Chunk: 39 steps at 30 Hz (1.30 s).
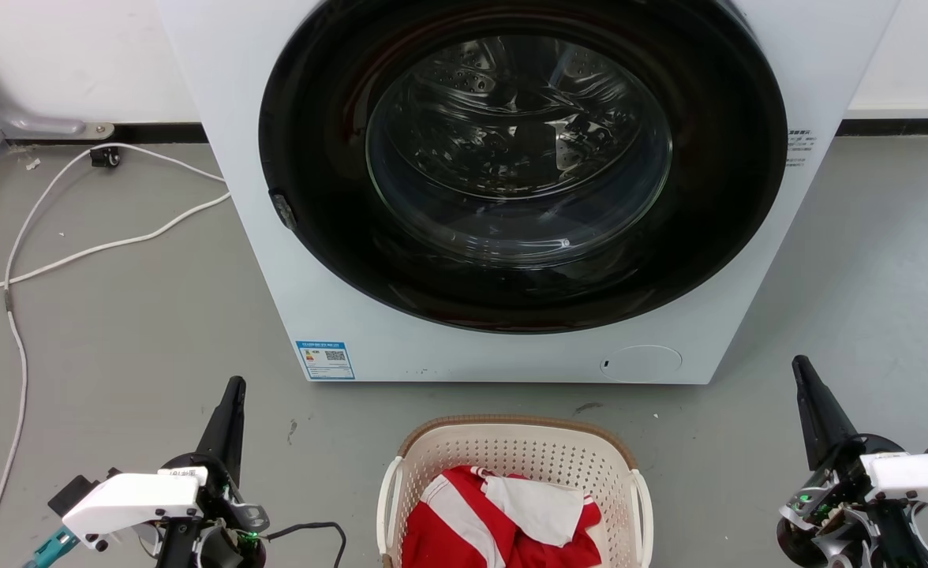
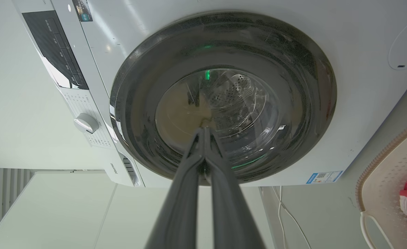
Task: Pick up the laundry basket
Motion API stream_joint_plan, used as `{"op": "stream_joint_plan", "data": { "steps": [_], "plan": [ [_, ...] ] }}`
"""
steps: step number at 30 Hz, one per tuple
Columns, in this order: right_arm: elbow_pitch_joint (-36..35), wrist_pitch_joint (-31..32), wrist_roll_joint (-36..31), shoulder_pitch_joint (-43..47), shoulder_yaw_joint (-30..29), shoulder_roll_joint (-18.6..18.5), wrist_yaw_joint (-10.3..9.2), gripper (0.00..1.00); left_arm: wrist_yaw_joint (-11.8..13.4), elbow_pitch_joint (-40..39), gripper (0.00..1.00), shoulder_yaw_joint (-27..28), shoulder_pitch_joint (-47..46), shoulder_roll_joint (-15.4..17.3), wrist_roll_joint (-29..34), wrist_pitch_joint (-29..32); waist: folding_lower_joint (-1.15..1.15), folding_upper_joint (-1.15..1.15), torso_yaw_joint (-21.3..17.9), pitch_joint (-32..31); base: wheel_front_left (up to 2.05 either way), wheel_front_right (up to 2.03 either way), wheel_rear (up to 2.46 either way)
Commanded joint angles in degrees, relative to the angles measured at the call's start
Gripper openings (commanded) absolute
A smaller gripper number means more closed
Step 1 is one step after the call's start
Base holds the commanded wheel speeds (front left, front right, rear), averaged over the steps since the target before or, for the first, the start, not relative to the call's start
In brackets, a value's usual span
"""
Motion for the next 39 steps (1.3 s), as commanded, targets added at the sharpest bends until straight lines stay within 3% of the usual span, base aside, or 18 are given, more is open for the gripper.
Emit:
{"op": "stream_joint_plan", "data": {
  "steps": [1,25,26,39],
  "plan": [
    [0.05,0.06,-0.2,-0.6,-0.09,0.23,0.0,0.0,-0.27,0.08,0.0,0.17,-0.59,-0.07,0.29,0.2,0.0,0.0,0.0,0.0,0.0,0.0,0.0],
    [0.06,0.2,-0.32,-0.62,-0.22,0.3,0.0,0.0,-0.27,0.08,0.0,0.34,-0.61,-0.18,0.46,0.26,0.0,0.0,0.0,0.0,0.0,0.0,0.0],
    [0.15,0.01,-0.08,0.09,-0.11,0.1,0.0,1.0,0.02,0.16,1.0,0.11,0.09,-0.14,0.07,0.17,0.0,0.0,0.0,0.0,0.0,0.0,0.0],
    [0.58,-2.85,-2.69,2.49,1.28,0.29,0.0,1.0,0.06,-0.22,1.0,-1.18,2.8,-0.5,2.31,-2.67,0.0,0.0,-0.05,0.02,0.0,0.0,0.0]
  ]
}}
